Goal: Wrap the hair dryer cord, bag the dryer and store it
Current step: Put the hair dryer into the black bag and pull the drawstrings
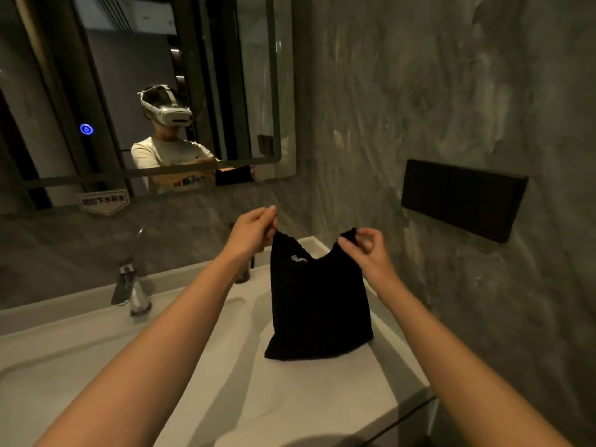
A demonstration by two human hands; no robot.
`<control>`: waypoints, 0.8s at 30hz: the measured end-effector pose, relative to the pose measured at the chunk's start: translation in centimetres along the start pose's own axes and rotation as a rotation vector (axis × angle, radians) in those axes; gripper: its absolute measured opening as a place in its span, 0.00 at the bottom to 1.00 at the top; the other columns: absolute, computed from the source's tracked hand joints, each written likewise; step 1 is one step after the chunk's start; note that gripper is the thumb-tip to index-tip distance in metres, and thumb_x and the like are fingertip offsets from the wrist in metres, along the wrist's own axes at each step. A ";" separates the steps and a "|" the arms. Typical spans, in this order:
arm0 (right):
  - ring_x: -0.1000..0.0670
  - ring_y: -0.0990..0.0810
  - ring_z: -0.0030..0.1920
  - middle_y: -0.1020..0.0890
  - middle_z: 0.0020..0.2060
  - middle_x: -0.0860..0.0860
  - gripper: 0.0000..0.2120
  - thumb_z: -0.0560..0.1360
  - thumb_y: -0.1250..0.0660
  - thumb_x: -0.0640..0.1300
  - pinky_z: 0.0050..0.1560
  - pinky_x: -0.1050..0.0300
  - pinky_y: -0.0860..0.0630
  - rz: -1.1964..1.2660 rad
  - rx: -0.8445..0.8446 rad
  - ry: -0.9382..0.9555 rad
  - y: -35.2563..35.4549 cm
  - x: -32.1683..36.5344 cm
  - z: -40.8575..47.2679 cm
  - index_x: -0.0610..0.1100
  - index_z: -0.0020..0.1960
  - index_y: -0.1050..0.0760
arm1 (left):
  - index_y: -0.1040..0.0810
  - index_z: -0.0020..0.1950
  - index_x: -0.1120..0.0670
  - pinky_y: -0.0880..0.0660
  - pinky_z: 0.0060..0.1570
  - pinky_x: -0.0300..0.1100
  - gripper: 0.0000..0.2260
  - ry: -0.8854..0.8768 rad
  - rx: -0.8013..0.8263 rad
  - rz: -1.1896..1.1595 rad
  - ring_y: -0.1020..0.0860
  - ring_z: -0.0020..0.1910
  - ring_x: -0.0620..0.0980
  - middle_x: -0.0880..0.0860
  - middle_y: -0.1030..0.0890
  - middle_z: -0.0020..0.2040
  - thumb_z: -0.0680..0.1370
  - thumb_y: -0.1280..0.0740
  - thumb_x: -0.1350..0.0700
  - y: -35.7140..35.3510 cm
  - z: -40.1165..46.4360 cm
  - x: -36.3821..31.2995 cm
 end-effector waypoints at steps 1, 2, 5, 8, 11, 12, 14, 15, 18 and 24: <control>0.57 0.23 0.52 0.25 0.54 0.51 0.28 0.72 0.29 0.47 0.56 0.62 0.26 -0.083 0.056 0.011 -1.1 -0.2 0.0 0.49 0.66 0.39 | 0.29 0.35 0.54 0.39 0.23 0.32 0.16 -0.010 0.035 0.005 0.35 0.23 0.42 0.51 0.32 0.28 0.82 0.42 0.52 -0.5 0.3 0.0; 0.55 0.26 0.57 0.26 0.58 0.51 0.34 0.69 0.27 0.50 0.62 0.57 0.30 -0.178 0.079 0.043 -2.1 -0.4 0.0 0.53 0.69 0.42 | 0.28 0.35 0.54 0.37 0.24 0.31 0.16 -0.017 0.065 0.011 0.34 0.24 0.42 0.51 0.31 0.29 0.81 0.41 0.51 -0.9 0.6 -0.1; 0.52 0.31 0.64 0.26 0.61 0.49 0.38 0.65 0.25 0.56 0.65 0.54 0.34 -0.328 0.063 0.205 -4.5 -0.4 0.4 0.62 0.71 0.41 | 0.25 0.35 0.52 0.35 0.31 0.35 0.16 -0.031 0.128 0.058 0.31 0.29 0.43 0.49 0.28 0.31 0.81 0.40 0.48 -1.9 1.3 0.1; 0.51 0.30 0.54 0.25 0.47 0.50 0.28 0.68 0.29 0.57 0.56 0.57 0.31 -0.427 0.034 0.294 -6.1 -0.1 1.2 0.64 0.67 0.33 | 0.24 0.37 0.53 0.34 0.33 0.36 0.15 -0.038 0.198 0.033 0.30 0.30 0.43 0.48 0.27 0.32 0.81 0.41 0.48 -2.6 1.5 0.4; 0.49 0.30 0.49 0.26 0.40 0.50 0.14 0.71 0.31 0.55 0.52 0.53 0.30 -0.482 0.010 0.325 -6.9 0.0 2.1 0.56 0.56 0.21 | 0.24 0.38 0.54 0.34 0.34 0.35 0.15 -0.045 0.231 0.034 0.30 0.31 0.43 0.49 0.27 0.31 0.81 0.41 0.48 -2.8 1.6 0.4; 0.49 0.30 0.49 0.27 0.39 0.50 0.10 0.71 0.31 0.54 0.50 0.55 0.31 -0.484 0.011 0.342 -7.0 0.0 2.4 0.53 0.51 0.19 | 0.25 0.38 0.53 0.35 0.34 0.37 0.15 -0.049 0.216 0.014 0.30 0.31 0.44 0.49 0.27 0.31 0.81 0.41 0.48 -2.6 1.7 0.2; 0.51 0.29 0.50 0.25 0.42 0.50 0.02 0.71 0.30 0.50 0.47 0.62 0.33 -0.438 0.018 0.350 -6.9 0.0 2.8 0.52 0.42 0.21 | 0.26 0.37 0.53 0.37 0.34 0.40 0.15 -0.055 0.149 -0.098 0.31 0.31 0.45 0.49 0.28 0.31 0.81 0.42 0.49 -1.7 1.9 -0.1; 0.52 0.29 0.51 0.23 0.45 0.51 0.04 0.71 0.29 0.49 0.46 0.66 0.34 -0.421 0.029 0.355 -6.7 0.1 3.0 0.53 0.39 0.23 | 0.27 0.37 0.53 0.37 0.34 0.40 0.15 -0.058 0.105 -0.162 0.31 0.31 0.45 0.49 0.28 0.32 0.81 0.43 0.50 -1.2 1.9 -0.3; 0.55 0.26 0.47 0.21 0.42 0.57 0.09 0.70 0.29 0.46 0.46 0.65 0.32 -0.403 0.121 0.343 -6.9 0.1 3.4 0.51 0.34 0.27 | 0.27 0.38 0.53 0.33 0.35 0.37 0.14 -0.068 -0.045 -0.359 0.28 0.32 0.44 0.50 0.27 0.34 0.82 0.43 0.52 0.5 2.0 -1.0; 0.46 0.21 0.43 0.19 0.40 0.45 0.06 0.71 0.30 0.44 0.48 0.50 0.25 -0.414 0.270 0.332 -7.0 -0.2 3.5 0.42 0.42 0.25 | 0.27 0.37 0.53 0.32 0.34 0.35 0.14 -0.137 -0.382 -0.625 0.27 0.31 0.42 0.49 0.27 0.33 0.82 0.42 0.52 6.8 2.8 -2.7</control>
Point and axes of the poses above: each hand's wrist, its own z-axis towards the middle knuckle, its own y-axis out of the back of the hand, x = y × z, the point moved 4 cm from there along z, towards the middle knuckle
